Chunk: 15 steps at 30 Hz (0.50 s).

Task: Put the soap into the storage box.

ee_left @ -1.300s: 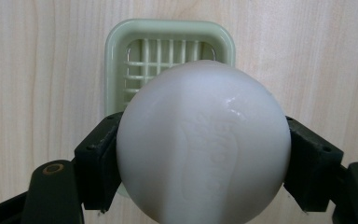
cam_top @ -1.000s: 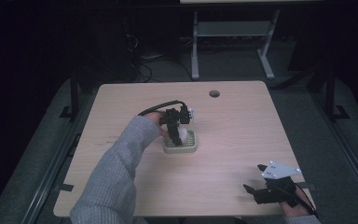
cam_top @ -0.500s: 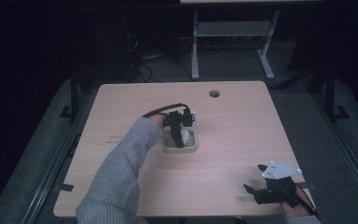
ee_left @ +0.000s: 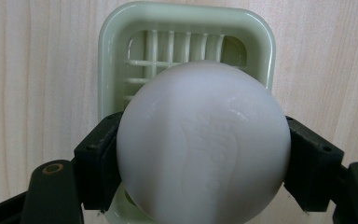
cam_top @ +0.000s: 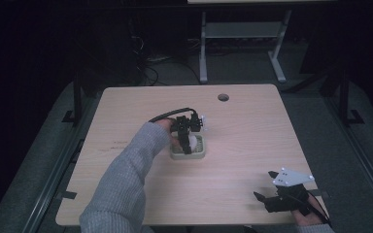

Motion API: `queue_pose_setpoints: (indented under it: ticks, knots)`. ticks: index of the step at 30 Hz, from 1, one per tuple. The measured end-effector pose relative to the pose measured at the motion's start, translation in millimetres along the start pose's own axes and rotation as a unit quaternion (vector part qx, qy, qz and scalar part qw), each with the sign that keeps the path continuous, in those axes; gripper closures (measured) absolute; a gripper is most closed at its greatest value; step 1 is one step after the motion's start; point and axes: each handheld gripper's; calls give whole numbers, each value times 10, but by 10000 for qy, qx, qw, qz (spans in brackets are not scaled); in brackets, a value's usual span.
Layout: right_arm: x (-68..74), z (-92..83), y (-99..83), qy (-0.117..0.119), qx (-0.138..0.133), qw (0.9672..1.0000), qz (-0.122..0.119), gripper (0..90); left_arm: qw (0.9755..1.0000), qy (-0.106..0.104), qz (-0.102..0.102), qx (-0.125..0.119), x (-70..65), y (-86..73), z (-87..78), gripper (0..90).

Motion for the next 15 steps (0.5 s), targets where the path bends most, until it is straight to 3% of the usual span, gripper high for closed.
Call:
queue_pose_setpoints:
  ticks: [5,15]
  knots:
    - [-1,0,1,2,-7,10000,-2,139,10000,61,-7,33,1,0,4,227]
    - [-5,11,4,-9,11,10000,-87,139,9998,111,-64,-124,-8,-3,-71,207]
Point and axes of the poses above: each handheld gripper's, and its own axes: z roughly forward along the jaws, y roughly out of its top, x roughly to its left, and after that the axes turned 1 degree about z, right-handed
